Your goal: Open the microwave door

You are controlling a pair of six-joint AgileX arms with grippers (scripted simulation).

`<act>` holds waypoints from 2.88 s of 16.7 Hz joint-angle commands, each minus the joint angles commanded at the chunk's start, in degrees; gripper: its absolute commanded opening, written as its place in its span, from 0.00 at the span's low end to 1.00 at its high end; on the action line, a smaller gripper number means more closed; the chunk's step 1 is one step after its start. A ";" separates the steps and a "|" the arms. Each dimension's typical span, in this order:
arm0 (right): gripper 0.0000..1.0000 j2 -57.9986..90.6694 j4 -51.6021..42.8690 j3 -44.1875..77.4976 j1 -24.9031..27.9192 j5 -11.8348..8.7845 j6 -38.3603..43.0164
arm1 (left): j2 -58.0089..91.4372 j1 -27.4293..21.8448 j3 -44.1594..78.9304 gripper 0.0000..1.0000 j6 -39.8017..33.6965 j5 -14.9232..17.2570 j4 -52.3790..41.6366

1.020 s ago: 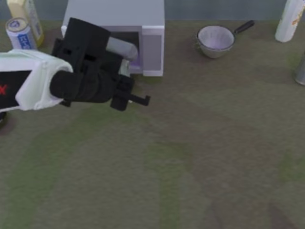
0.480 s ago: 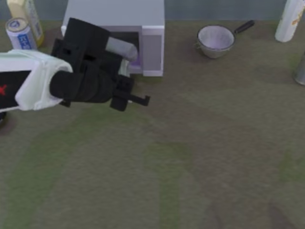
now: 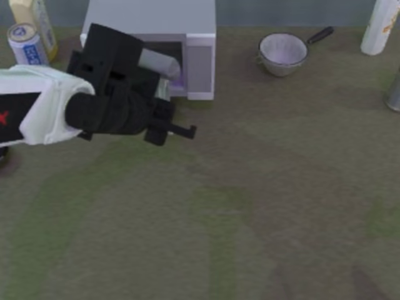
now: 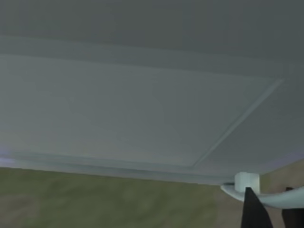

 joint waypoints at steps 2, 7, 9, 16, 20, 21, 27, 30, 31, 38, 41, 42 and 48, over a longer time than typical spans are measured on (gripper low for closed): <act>1.00 0.00 0.00 0.00 0.00 0.00 0.00 | 0.00 0.00 0.00 0.00 0.00 0.00 0.00; 1.00 0.00 0.00 0.00 0.00 0.00 0.00 | -0.17 -0.08 -0.32 0.00 0.38 0.89 -0.10; 1.00 0.00 0.00 0.00 0.00 0.00 0.00 | -0.75 0.51 -0.69 0.00 1.43 1.55 0.06; 1.00 0.00 0.00 0.00 0.00 0.00 0.00 | -1.11 1.09 -1.29 0.00 2.62 2.25 0.02; 1.00 0.00 0.00 0.00 0.00 0.00 0.00 | -1.11 1.09 -1.29 0.00 2.62 2.25 0.02; 1.00 0.00 0.00 0.00 0.00 0.00 0.00 | -1.11 1.09 -1.29 0.00 2.62 2.25 0.02; 1.00 0.00 0.00 0.00 0.00 0.00 0.00 | -1.11 1.09 -1.29 0.00 2.62 2.25 0.02; 1.00 0.00 0.00 0.00 0.00 0.00 0.00 | -1.11 1.09 -1.29 0.00 2.62 2.25 0.02; 1.00 0.00 0.00 0.00 0.00 0.00 0.00 | -1.11 1.09 -1.29 0.00 2.62 2.25 0.02; 1.00 0.00 0.00 0.00 0.00 0.00 0.00 | -1.23 0.98 -1.54 0.00 2.90 3.10 -0.11; 1.00 0.00 0.00 0.00 0.00 0.00 0.00 | -1.90 1.78 -2.02 0.00 4.42 4.04 -0.03; 1.00 0.00 0.00 0.00 0.00 0.00 0.00 | -2.07 2.10 -2.28 0.00 5.01 4.40 -0.09; 1.00 0.00 0.00 0.00 0.00 0.00 0.00 | -2.17 2.31 -2.47 0.00 5.42 4.64 -0.14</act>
